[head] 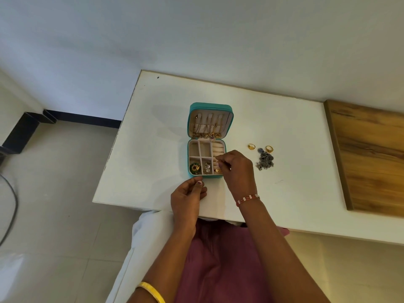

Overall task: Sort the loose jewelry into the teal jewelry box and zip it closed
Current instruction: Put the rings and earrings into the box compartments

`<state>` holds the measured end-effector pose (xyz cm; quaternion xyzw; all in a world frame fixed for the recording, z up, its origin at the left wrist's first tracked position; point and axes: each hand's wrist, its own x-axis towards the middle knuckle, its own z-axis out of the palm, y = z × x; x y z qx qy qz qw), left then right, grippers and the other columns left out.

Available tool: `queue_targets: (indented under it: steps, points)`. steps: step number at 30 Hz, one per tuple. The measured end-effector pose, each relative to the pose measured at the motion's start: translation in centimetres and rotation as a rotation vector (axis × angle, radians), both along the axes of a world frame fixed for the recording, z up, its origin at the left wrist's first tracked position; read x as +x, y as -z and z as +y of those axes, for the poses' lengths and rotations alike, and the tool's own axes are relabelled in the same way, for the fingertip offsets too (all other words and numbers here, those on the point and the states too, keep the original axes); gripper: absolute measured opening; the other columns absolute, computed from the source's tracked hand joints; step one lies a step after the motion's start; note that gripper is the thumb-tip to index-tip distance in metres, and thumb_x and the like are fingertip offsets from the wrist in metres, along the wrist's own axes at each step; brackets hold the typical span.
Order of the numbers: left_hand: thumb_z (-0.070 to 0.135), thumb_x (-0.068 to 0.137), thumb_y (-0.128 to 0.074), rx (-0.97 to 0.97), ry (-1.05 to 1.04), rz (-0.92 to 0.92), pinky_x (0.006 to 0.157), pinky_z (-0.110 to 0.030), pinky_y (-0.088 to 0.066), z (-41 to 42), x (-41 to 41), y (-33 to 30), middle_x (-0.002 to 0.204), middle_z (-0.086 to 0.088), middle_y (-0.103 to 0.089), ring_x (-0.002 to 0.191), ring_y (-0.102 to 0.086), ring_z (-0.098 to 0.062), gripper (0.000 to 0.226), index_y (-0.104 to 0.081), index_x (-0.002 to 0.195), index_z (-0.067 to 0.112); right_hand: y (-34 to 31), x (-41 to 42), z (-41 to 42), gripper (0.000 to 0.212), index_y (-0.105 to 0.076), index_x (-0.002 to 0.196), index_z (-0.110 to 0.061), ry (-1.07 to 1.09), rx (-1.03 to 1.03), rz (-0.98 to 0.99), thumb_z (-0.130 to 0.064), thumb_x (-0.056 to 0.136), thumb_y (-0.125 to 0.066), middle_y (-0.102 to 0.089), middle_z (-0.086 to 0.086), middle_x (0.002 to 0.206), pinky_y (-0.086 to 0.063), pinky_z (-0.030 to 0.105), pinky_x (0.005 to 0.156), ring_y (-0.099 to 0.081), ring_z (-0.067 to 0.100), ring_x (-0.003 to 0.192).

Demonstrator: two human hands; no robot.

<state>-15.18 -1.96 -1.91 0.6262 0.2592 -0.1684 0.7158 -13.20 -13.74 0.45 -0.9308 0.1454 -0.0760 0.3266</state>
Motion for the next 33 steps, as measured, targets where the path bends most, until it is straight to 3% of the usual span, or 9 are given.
queue_targets:
  steps: [6, 13, 18, 29, 33]
  points:
    - [0.005, 0.087, -0.058, -0.004, -0.001, -0.008, 0.075, -0.026, -0.057, -0.1, 0.1, 0.0, 0.082, -0.003, -0.067, 0.073, -0.066, -0.016, 0.020, -0.065, 0.105, 0.007, 0.9, -0.2, 0.4, 0.016, -0.068, 0.096, 0.002, -0.036, -0.098, 0.003, 0.000, 0.082, -0.060, -0.067, 0.019, 0.092, -0.042, 0.027, 0.077, -0.060, 0.031, 0.089]
    - [0.006, 0.087, -0.058, -0.006, 0.005, -0.012, 0.068, -0.018, -0.056, 0.0, 0.1, 0.0, 0.082, -0.002, -0.067, 0.074, -0.065, -0.015, 0.021, -0.064, 0.107, 0.006, 1.2, -1.1, -0.1, 0.011, -0.071, 0.078, -0.005, 0.003, -0.227, -0.105, -0.002, 0.067, -0.073, -0.070, 0.010, 0.069, -0.048, 0.035, 0.061, -0.059, 0.032, 0.071]
    - [0.007, 0.087, -0.058, 0.008, 0.014, -0.014, 0.068, -0.017, -0.056, 0.0, 0.0, 0.0, 0.086, -0.004, -0.067, 0.075, -0.066, -0.014, 0.022, -0.064, 0.108, 0.006, 1.4, -1.2, -0.2, 0.015, -0.073, 0.075, -0.009, 0.073, -0.275, -0.108, -0.004, 0.062, -0.079, -0.066, 0.012, 0.080, -0.046, 0.036, 0.064, -0.058, 0.034, 0.074]
    - [0.005, 0.086, -0.058, -0.010, 0.000, -0.003, 0.069, -0.019, -0.056, 0.0, 0.0, 0.0, 0.081, -0.001, -0.067, 0.073, -0.066, -0.015, 0.019, -0.065, 0.104, 0.006, 2.0, -0.9, -0.6, 0.013, -0.075, 0.088, -0.012, 0.084, -0.195, -0.029, -0.011, 0.075, -0.073, -0.063, 0.013, 0.090, -0.035, 0.033, 0.070, -0.054, 0.032, 0.084]
    - [0.006, 0.086, -0.059, 0.002, 0.009, -0.006, 0.071, -0.020, -0.056, 0.0, 0.0, -0.1, 0.080, 0.000, -0.067, 0.073, -0.066, -0.014, 0.018, -0.065, 0.103, 0.009, 2.2, -2.0, -0.4, 0.020, -0.071, 0.100, -0.013, 0.191, 0.001, -0.065, -0.007, 0.082, -0.064, -0.061, 0.011, 0.092, -0.034, 0.023, 0.074, -0.053, 0.023, 0.088]
